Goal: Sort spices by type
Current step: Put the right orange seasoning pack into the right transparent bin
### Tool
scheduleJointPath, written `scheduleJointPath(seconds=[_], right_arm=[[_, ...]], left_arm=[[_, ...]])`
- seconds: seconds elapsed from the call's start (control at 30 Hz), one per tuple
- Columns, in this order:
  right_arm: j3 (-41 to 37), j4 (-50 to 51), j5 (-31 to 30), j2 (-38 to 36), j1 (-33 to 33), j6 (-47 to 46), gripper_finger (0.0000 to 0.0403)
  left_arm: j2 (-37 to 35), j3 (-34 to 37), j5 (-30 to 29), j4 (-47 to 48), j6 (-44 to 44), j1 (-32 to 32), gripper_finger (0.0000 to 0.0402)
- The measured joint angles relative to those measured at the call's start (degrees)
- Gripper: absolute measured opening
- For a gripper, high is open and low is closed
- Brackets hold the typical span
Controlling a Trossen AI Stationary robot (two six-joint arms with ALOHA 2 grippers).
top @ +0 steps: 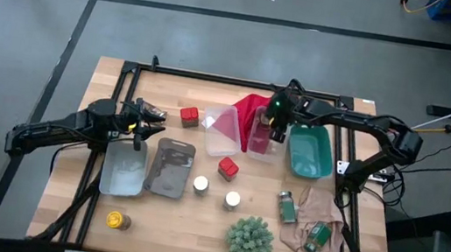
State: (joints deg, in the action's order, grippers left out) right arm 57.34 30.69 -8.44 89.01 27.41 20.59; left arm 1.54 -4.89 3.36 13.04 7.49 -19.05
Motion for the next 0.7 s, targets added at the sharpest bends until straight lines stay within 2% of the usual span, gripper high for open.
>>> scheduleJointPath(seconds=[0.17,0.7], right_arm=[[2.1,2.4,-2.5,0.0,0.0,0.9,0.0166],[12.0,13.8,-2.6,0.0,0.0,0.9,0.0166]], left_arm=[[0.0,0.0,0.0,0.0,0.0,0.0,0.0155],[0.0,0.0,0.0,-0.1,0.0,0.0,0.0155]])
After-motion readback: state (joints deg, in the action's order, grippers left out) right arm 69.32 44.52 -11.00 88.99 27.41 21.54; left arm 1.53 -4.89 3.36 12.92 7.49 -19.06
